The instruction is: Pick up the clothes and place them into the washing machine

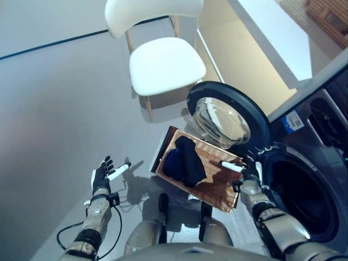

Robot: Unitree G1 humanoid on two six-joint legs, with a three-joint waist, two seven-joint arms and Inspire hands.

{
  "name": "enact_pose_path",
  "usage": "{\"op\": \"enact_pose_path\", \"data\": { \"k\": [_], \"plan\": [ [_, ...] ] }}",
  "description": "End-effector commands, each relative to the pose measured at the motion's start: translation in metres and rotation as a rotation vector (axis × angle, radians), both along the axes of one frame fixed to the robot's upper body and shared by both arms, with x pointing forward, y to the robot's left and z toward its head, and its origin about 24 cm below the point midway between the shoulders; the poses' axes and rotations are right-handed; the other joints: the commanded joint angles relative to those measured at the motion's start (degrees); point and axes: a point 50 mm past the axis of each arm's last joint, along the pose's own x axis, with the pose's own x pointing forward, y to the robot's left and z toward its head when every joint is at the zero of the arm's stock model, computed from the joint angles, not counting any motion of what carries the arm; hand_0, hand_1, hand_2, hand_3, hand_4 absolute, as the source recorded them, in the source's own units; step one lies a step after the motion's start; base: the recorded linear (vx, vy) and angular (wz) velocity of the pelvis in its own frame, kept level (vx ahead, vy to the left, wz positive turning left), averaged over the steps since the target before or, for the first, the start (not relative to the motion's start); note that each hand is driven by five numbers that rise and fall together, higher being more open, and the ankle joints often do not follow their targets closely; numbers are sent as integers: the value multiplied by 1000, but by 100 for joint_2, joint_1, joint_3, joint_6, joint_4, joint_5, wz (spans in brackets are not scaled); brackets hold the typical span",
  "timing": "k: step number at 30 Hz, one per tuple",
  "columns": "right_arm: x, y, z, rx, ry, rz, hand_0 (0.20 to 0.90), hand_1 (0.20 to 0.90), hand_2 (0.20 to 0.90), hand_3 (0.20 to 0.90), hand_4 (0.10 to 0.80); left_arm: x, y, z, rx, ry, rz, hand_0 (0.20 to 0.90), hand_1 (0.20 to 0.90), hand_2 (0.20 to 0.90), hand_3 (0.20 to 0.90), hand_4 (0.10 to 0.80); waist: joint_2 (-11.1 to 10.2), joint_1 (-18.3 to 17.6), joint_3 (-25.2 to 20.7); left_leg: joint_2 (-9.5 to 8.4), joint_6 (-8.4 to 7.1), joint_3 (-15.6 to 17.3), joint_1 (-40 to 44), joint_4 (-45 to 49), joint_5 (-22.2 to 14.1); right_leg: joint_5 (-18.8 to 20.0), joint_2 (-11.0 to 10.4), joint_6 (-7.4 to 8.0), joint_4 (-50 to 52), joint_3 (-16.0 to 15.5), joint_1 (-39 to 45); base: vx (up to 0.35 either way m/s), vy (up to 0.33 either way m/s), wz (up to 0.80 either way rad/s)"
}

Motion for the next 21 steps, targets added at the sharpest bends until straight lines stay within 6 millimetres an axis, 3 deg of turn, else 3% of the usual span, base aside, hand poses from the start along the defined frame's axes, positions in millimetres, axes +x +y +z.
{"op": "enact_pose_path", "data": {
  "k": [1, 8, 13, 21],
  "plan": [
    [23, 6, 18, -48, -61, 41, 900, 900, 900, 900, 800, 29, 12, 28, 72, -138, 5, 900, 900, 900, 900, 800, -229, 275, -129, -160, -379, 100, -86, 34, -297, 661, -193, -217, -149, -139, -111, -12, -53, 30],
    [34, 21, 22, -18, -77, 45, 900, 900, 900, 900, 800, 47, 7, 49, 84, -233, -32, 900, 900, 900, 900, 800, -395, 473, 108, -140, -437, -68, -396, 161, -253, 698, -225, -221, -206, -515, -114, -39, -46, 35],
    [49, 28, 34, -40, -96, 69, 900, 900, 900, 900, 800, 60, 2, 66, 89, -311, -68, 900, 900, 900, 900, 800, -480, 633, 529, -152, -374, -192, -950, 880, -406, 700, -271, -267, 6, -579, -317, -77, -22, 23],
    [64, 37, 48, -60, -127, 95, 900, 900, 900, 900, 800, 69, 2, 80, 106, -366, -61, 900, 900, 900, 900, 800, -529, 790, 733, -130, -377, -285, -1332, 949, -380, 701, -276, -281, 4, -752, -494, -8, 13, 13]
  ]
}}
